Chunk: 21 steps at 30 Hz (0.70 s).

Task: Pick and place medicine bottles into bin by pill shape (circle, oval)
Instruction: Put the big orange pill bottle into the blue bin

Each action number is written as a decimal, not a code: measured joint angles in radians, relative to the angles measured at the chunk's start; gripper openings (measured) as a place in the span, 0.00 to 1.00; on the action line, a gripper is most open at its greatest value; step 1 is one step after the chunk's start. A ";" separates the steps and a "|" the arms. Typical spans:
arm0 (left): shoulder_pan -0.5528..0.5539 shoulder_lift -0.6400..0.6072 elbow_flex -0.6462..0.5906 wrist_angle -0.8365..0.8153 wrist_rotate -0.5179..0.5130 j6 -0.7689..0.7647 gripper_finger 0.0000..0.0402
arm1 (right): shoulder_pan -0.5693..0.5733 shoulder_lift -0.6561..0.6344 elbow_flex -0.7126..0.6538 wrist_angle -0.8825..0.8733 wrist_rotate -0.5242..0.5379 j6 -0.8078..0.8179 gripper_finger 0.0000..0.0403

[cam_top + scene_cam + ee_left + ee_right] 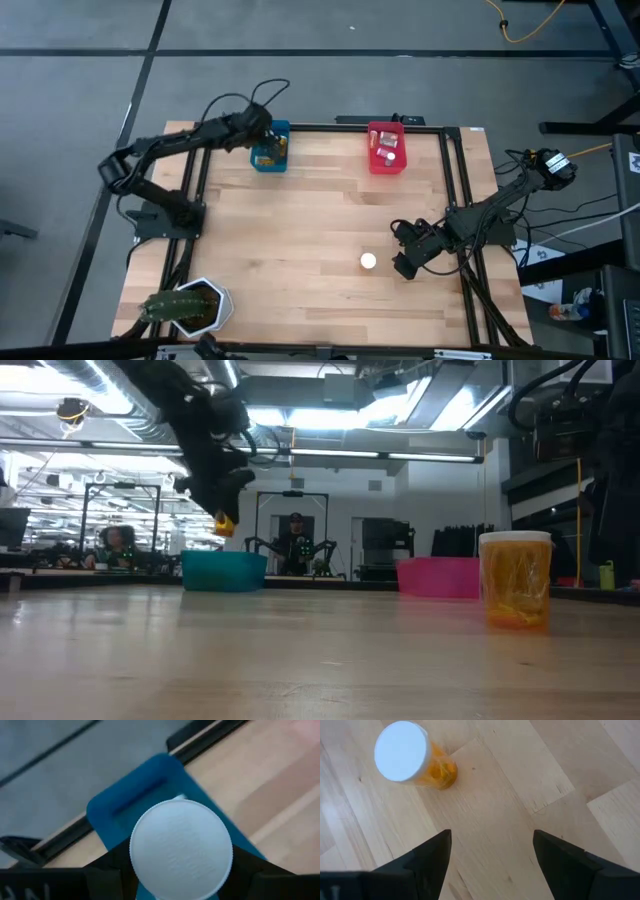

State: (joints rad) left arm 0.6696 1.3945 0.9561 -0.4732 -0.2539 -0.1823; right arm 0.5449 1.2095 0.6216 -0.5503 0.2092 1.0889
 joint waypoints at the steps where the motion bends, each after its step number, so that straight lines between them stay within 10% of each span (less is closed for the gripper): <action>1: 0.007 0.023 0.023 -0.028 0.003 0.000 0.46 | 0.000 0.000 0.000 -0.001 0.000 0.000 0.70; 21: 0.012 0.188 0.144 -0.259 0.043 -0.023 0.59 | 0.000 0.000 0.000 0.000 0.000 -0.050 0.70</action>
State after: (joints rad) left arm 0.6815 1.5829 1.1000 -0.7325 -0.2108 -0.2052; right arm 0.5447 1.2095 0.6216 -0.5507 0.2092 1.0389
